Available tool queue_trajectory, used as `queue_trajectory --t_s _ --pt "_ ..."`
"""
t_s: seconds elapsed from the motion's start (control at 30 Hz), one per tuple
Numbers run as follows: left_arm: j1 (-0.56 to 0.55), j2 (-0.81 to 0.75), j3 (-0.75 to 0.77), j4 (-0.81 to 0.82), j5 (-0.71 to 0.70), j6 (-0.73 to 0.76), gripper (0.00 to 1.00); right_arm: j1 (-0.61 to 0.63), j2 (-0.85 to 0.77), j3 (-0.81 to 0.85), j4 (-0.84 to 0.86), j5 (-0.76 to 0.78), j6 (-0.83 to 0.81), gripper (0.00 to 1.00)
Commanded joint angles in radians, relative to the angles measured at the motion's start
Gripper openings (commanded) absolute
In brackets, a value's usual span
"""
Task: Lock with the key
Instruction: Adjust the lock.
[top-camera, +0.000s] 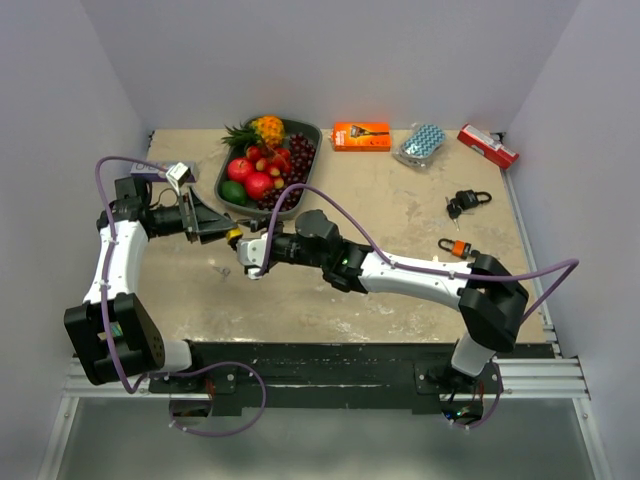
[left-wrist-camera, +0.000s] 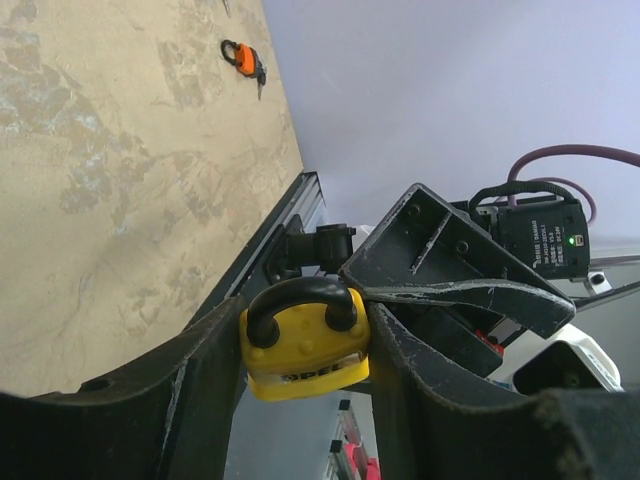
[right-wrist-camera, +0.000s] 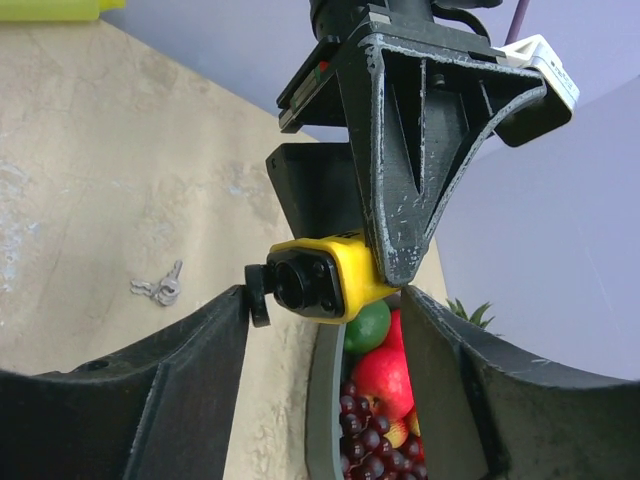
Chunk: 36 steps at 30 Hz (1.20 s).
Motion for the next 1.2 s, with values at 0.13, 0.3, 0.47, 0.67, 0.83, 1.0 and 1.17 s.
queue_trajectory --t_s 0.13,0.3,0.47,0.67,0.83,1.0,1.17 --pt "-0.008 -0.008 0.025 -0.02 0.102 0.014 0.0 -0.003 -0.01 0.059 0.057 0.009 0.007 0.53" --pt "-0.006 -0.01 0.02 -0.02 0.091 0.017 0.0 -0.003 -0.012 0.069 0.046 0.001 0.04 0.47" --pt "-0.006 -0.013 0.017 -0.017 0.079 0.014 0.0 -0.004 -0.001 0.086 0.022 -0.016 0.073 0.47" --pt "-0.014 -0.016 0.014 -0.015 0.077 0.006 0.0 -0.004 0.032 0.126 0.014 0.004 0.15 0.47" --pt "-0.017 -0.028 0.0 -0.014 0.079 0.0 0.0 -0.005 0.058 0.144 0.04 0.073 0.173 0.43" --pt "-0.02 -0.036 -0.014 -0.009 0.069 -0.003 0.0 -0.006 0.085 0.174 0.048 0.112 0.236 0.39" --pt "-0.028 -0.048 -0.025 -0.007 0.034 -0.005 0.0 -0.012 0.082 0.174 0.04 0.055 0.264 0.37"
